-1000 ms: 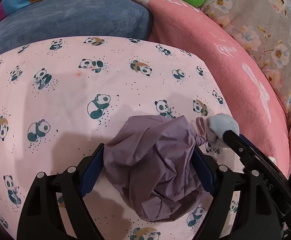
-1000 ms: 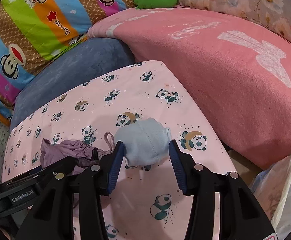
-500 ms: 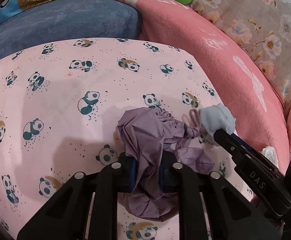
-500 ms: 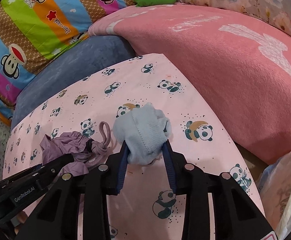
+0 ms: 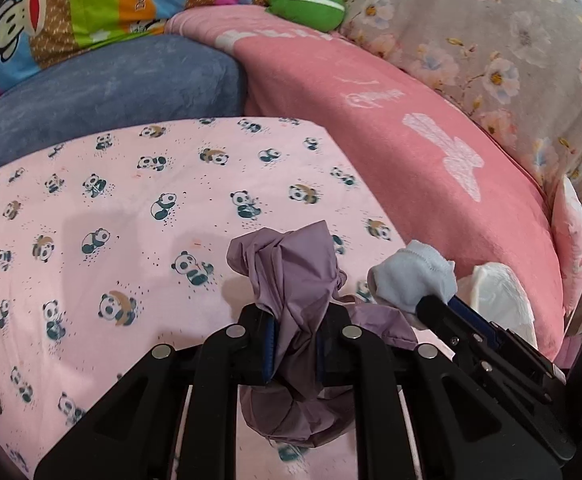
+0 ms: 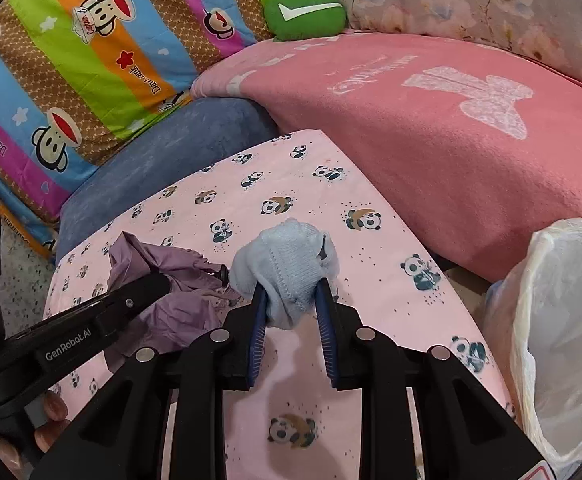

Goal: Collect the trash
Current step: 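Carry the purple cloth and blue sock with both tools over the bin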

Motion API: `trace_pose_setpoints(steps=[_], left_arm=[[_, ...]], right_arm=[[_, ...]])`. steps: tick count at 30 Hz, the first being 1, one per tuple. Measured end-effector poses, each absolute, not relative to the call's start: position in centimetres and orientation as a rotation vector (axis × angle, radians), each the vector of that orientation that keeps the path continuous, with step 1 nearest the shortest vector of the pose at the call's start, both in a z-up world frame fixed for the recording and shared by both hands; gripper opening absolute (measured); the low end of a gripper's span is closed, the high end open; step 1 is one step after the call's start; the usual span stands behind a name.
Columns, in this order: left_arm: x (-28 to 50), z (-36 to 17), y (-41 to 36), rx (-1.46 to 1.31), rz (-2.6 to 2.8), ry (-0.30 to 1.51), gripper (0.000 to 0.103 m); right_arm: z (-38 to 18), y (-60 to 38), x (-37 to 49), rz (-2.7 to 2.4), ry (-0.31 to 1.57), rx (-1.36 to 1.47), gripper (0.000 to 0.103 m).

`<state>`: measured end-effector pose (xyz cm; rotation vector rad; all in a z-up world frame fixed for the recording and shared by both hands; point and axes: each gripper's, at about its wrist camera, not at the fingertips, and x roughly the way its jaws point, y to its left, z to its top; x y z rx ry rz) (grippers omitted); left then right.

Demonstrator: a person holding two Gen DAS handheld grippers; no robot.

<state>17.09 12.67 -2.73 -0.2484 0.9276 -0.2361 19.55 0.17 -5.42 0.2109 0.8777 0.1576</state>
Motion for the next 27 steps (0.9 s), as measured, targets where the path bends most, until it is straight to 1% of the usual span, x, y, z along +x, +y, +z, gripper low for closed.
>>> trace_pose_setpoints(steps=[10,17,27], left_arm=[[11.0,1.3,9.2,-0.168,-0.276,0.825,0.014],[8.2,2.2,6.8,-0.128,-0.309,0.801,0.014],[4.8,2.9,3.3,-0.061,-0.360,0.775,0.014]], right_arm=[[-1.7,-3.0,11.8,0.132,0.787,0.229,0.025],[-0.3,-5.8,7.5,0.102,0.747,0.253,0.025],[0.2,-10.1,2.1,0.047,0.696,0.303,0.025]])
